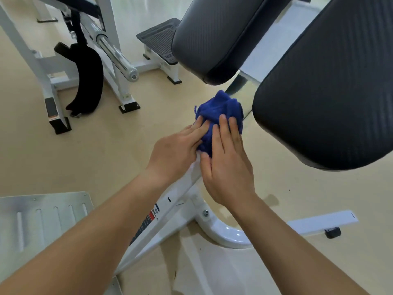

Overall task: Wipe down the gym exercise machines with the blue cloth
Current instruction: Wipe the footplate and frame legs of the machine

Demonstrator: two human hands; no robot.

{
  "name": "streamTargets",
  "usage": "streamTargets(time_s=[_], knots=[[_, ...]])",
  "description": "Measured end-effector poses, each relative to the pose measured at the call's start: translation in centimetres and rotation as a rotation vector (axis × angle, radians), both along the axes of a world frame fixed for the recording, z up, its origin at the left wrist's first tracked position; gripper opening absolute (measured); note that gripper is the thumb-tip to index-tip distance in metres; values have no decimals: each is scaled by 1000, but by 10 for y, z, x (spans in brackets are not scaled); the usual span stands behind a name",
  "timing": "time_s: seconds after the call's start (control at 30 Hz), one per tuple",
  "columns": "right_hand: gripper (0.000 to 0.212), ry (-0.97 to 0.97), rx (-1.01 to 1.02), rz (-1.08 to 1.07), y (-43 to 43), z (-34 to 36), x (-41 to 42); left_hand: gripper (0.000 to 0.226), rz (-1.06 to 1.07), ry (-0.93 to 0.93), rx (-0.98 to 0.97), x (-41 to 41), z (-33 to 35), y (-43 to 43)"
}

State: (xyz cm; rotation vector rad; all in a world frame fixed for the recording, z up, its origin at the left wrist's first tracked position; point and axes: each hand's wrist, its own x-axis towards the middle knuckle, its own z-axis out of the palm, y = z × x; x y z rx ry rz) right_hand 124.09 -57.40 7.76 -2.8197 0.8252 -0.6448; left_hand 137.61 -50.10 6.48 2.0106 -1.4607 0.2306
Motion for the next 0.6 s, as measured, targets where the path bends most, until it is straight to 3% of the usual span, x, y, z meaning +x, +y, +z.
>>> streamTargets(time_s=[0.17,0.33,0.43,0.5,0.6], knots=[[55,-127,11,109,5,-13,-10,49,59,69,111,-2,-2,33],[43,-117,155,224,5,-7,-20,91,65,133,118,-18,-5,33],[37,-48,279,210,8,20,-31,72,61,59,127,-32,-4,32],[29,2,214,185,14,45,-39,47,105,90,152,-40,1,32],[21,-21,-10,192,22,84,-49,26,113,313,97,-45,22,26]])
